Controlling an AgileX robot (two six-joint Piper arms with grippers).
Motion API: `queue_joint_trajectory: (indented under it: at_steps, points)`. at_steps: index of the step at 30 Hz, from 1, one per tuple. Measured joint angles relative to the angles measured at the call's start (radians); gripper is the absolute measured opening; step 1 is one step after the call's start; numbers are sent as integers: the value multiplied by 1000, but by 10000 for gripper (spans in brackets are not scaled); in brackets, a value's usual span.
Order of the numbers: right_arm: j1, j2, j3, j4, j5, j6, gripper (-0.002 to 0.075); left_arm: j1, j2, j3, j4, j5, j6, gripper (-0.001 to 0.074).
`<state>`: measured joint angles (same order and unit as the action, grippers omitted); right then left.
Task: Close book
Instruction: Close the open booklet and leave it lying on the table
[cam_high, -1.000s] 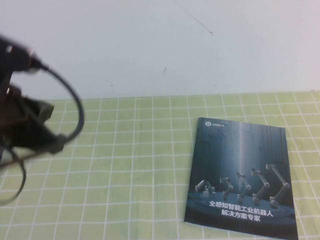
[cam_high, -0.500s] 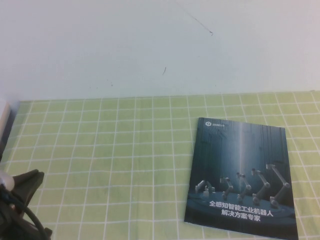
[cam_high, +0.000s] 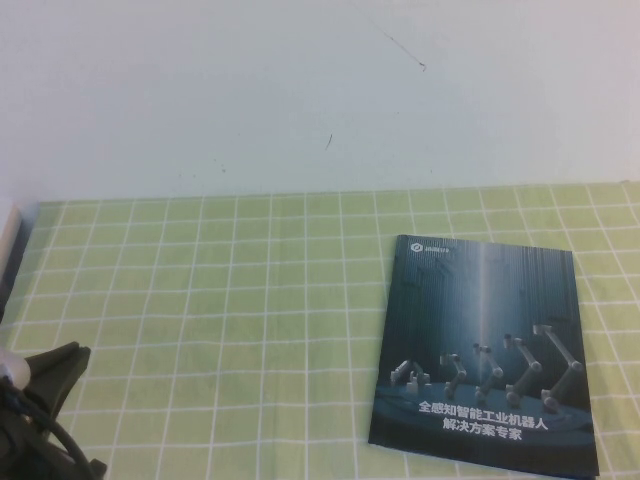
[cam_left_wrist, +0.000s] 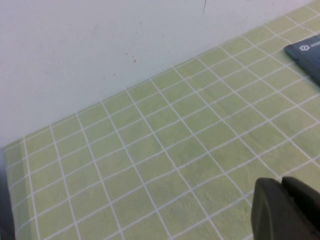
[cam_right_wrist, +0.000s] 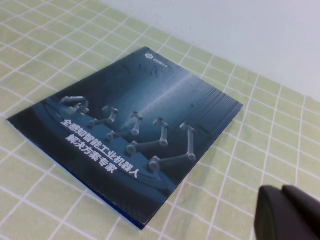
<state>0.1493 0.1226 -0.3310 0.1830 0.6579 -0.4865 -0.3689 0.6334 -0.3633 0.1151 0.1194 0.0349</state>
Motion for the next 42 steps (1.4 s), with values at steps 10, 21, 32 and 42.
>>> queue_joint_trajectory:
  at_steps: [10, 21, 32, 42]
  points:
    - [0, -1, 0, 0, 0, 0, -1, 0, -28, 1, 0, 42, 0, -3]
    - [0, -2, 0, 4, 0, -2, -1, 211, -409, 163, 0, 122, -76, -3]
    - [0, -2, 0, 6, 1, -2, -1, 343, -641, 382, -22, 202, -229, -3]
    - [0, -3, 0, 8, 2, -4, -1, 343, -644, 377, -29, 224, -234, -3]
